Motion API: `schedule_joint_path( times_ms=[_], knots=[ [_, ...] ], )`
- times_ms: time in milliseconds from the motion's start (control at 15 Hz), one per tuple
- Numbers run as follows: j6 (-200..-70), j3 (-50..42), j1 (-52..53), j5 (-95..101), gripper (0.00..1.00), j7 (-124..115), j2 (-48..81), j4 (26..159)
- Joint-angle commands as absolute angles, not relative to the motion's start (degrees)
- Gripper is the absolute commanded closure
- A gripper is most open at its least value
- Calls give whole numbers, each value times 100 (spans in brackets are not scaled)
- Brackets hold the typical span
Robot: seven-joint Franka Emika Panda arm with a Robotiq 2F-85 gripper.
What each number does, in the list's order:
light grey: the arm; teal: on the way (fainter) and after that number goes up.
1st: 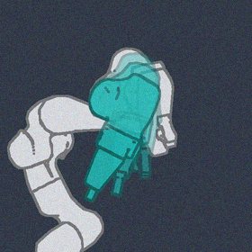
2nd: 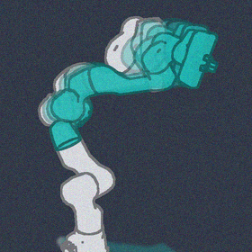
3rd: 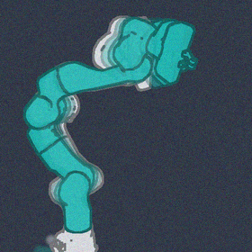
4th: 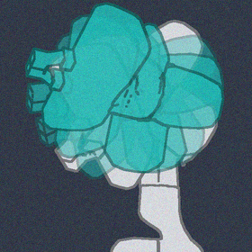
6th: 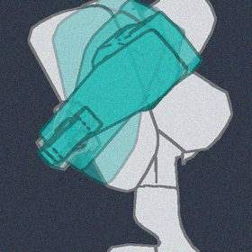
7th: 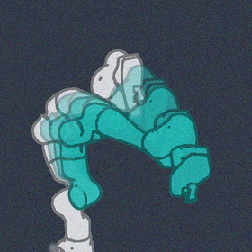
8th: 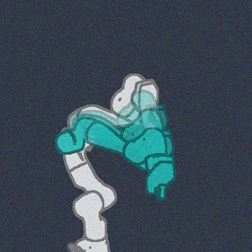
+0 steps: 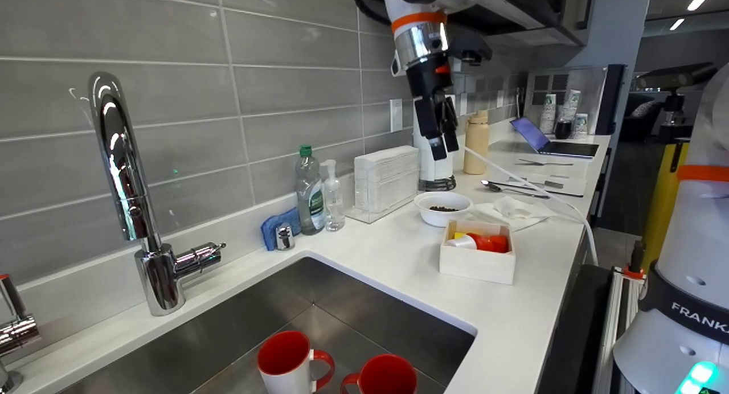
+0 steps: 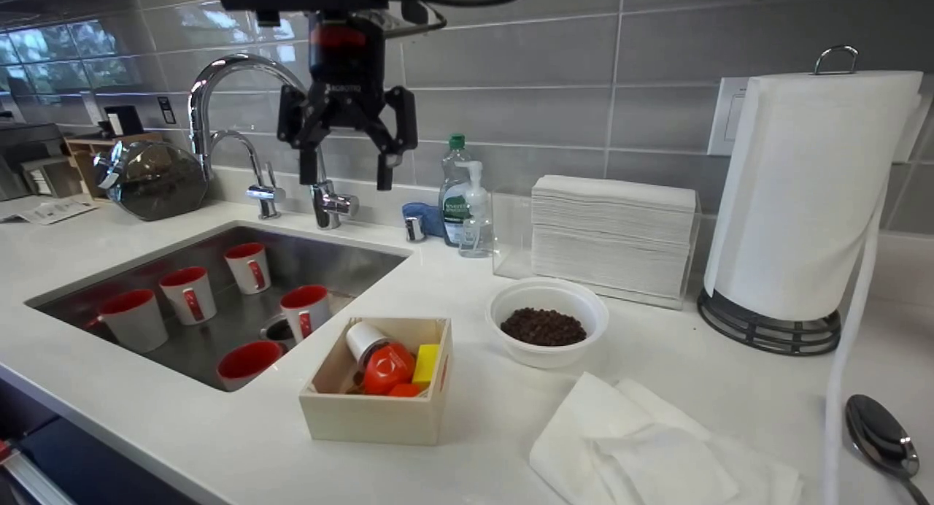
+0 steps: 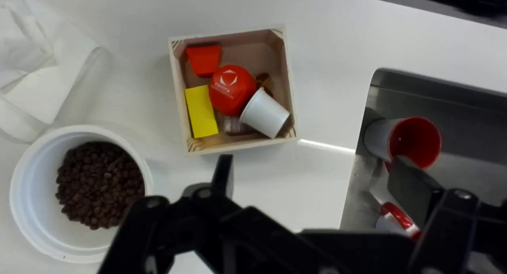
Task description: Move the white box backwards.
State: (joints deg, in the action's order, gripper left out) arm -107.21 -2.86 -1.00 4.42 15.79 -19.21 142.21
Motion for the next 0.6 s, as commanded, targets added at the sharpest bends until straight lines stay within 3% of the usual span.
schedule_joint_path(
  times_ms=[0,267,533],
  knots=[
    [-11427,-181,6,432,0,1273,-2414,15344],
    [-11987,-20,37,508,0,879,-2535,16165],
    [-12085,126,8,665,0,555,-2073,15852]
  ],
)
